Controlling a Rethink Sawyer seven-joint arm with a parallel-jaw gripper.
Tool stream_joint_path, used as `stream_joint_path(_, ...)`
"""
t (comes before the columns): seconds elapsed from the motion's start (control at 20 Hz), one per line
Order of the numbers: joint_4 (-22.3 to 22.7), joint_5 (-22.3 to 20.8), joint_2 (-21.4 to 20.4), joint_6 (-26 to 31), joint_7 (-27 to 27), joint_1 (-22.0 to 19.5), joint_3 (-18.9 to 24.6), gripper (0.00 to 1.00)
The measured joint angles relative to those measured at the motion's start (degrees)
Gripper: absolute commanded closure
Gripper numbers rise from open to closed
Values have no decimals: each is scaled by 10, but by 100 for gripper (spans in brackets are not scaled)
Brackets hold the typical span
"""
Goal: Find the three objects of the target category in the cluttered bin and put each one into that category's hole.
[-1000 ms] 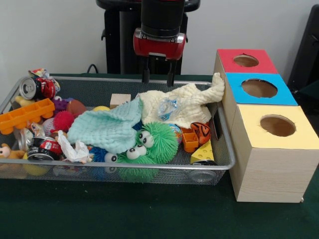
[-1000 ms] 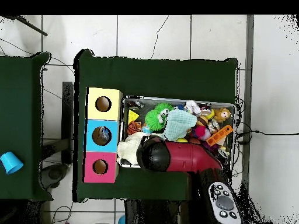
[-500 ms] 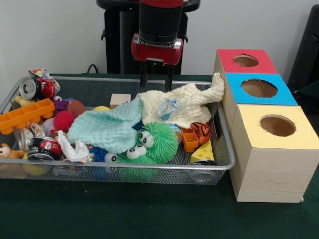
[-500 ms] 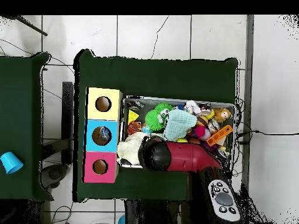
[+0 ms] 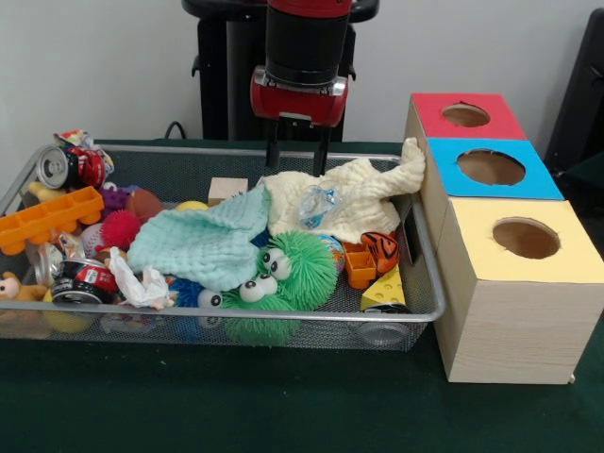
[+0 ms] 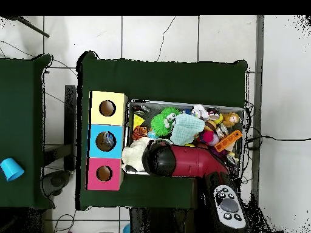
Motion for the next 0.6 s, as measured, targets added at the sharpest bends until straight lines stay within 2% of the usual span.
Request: stream_joint_path(0.6, -6, 10, 0, 0, 0, 11, -5, 0)
